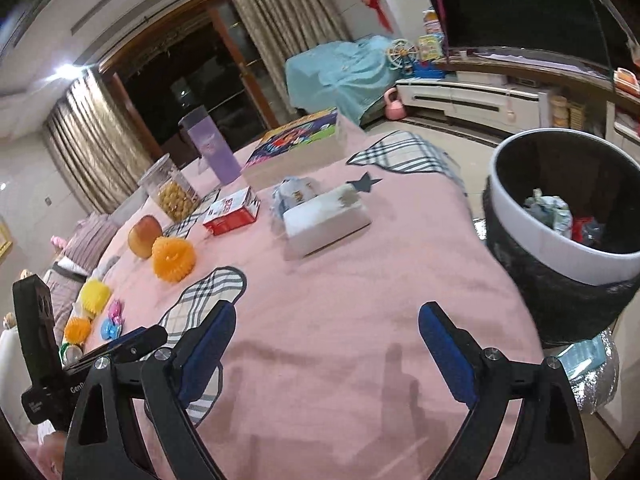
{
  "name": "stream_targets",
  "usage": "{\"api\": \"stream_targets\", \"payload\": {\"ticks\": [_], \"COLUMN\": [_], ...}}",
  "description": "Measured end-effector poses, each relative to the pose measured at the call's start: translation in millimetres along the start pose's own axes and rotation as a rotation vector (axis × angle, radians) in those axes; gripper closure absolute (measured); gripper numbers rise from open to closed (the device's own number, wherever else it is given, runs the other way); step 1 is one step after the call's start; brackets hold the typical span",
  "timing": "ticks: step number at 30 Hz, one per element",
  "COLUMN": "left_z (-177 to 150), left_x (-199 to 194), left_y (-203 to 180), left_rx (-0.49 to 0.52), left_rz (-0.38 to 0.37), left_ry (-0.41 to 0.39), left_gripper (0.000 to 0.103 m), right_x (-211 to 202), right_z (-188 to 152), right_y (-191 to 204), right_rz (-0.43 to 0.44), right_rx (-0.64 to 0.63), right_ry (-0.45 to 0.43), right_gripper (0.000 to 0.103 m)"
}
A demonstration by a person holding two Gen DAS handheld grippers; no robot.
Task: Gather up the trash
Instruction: 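Move both open grippers back over the table clutter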
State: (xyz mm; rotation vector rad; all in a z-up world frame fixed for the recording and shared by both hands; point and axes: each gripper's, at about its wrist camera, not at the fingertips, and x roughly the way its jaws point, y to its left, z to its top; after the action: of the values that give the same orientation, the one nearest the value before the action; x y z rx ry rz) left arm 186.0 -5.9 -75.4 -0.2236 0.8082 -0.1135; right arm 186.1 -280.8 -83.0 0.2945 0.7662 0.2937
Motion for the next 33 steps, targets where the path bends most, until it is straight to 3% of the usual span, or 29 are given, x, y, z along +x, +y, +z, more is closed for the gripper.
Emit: {"api": "stream_targets", "payload": {"ticks": [12,26,33], "left_z": [13.2,36.1,51.1], "left_x": [9.7,30.2,42.2], "left_y": [28.4,54.4,69.0], "left_rx": [-0.050,-0.102,-0.138], "left_rz": [0.076,0.166,0.168], "left_ry": [0.004,0.001,-0.003], "left_gripper": [0.027,0.026,0.026], "right_x": [35.8,66.6,88.1], "right_z": [12.1,35.5,50.6], "right_y": [12.6,7.1,4.4], "right_rz": [0.011,0.006,-0.008], "right_rx": [-0.109,-0.126,-0.162], "right_ry": [0.073,0.094,0.122], "right_gripper": [0.009,0.009,0.009]}}
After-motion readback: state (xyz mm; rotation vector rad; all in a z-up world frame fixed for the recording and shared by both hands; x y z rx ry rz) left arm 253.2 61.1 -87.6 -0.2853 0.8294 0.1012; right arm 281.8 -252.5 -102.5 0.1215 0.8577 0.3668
